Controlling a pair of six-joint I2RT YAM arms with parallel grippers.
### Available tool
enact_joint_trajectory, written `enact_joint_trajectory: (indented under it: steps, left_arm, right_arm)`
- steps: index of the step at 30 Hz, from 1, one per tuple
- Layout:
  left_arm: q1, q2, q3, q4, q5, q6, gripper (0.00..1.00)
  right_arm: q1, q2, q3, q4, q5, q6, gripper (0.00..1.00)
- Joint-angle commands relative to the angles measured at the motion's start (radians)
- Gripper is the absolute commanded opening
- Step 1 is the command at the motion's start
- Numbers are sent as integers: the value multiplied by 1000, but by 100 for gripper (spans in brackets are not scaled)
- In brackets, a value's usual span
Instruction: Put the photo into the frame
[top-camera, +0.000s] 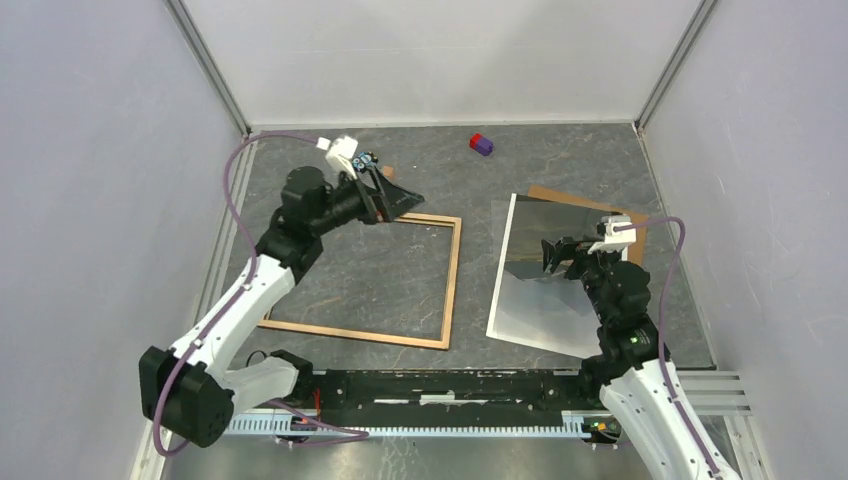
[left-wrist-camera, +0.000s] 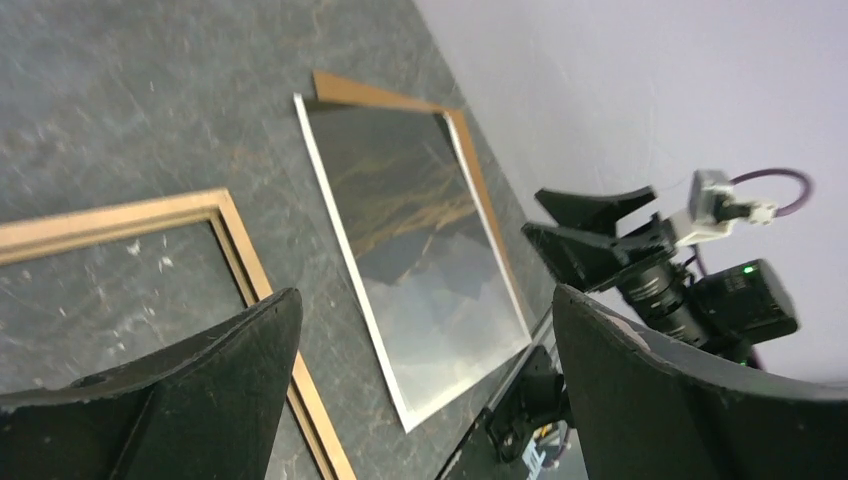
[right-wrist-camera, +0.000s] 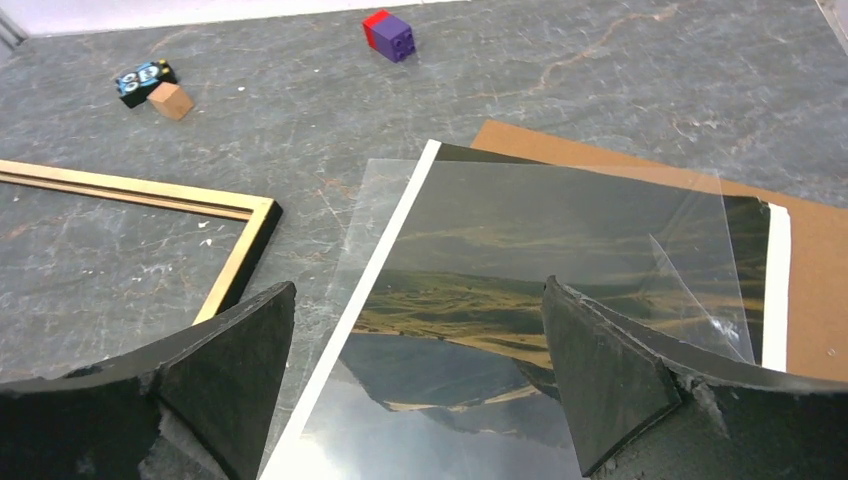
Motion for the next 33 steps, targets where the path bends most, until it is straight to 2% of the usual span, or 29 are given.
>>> enact_joint_trajectory:
  steps: [1,7,9,10,13,15,17,19,26,33]
  left_arm:
    - [-139,59,-8,-78,-180,-11,100]
    - [-377,197,-13,-69,-392,-17,100]
    - [-442,265,-2,-40,-411,-41,100]
    - [-456,315,-2,25,-379,-69,100]
    - [-461,482,-4,210,-207,-215,100]
    - [-470,577,4,321,-148,-290,99]
    - [-488,648,30,372,-131,-318,96]
    - [-504,699,59,369,-147,-311,95]
    - [-516,798,135,284,-220,-256,95]
    - [-512,872,170,292,-313,-310,93]
  right_arm:
    - [-3,25,12,-29,106,21,98]
    - [-3,150,24,-90,175,8,98]
    - [-4,202,10,-83,201,30,98]
    - [-4,228,-3,-70,204,38,98]
    - [-7,310,-26,-23,222,56,98]
    - [-33,359,-41,21,210,69,98]
    - [-109,409,-54,71,121,85,98]
    - [-168,448,-57,98,39,87,98]
    - [-299,488,-114,167,-36,121,98]
    - [-389,544,-164,216,-162,127,98]
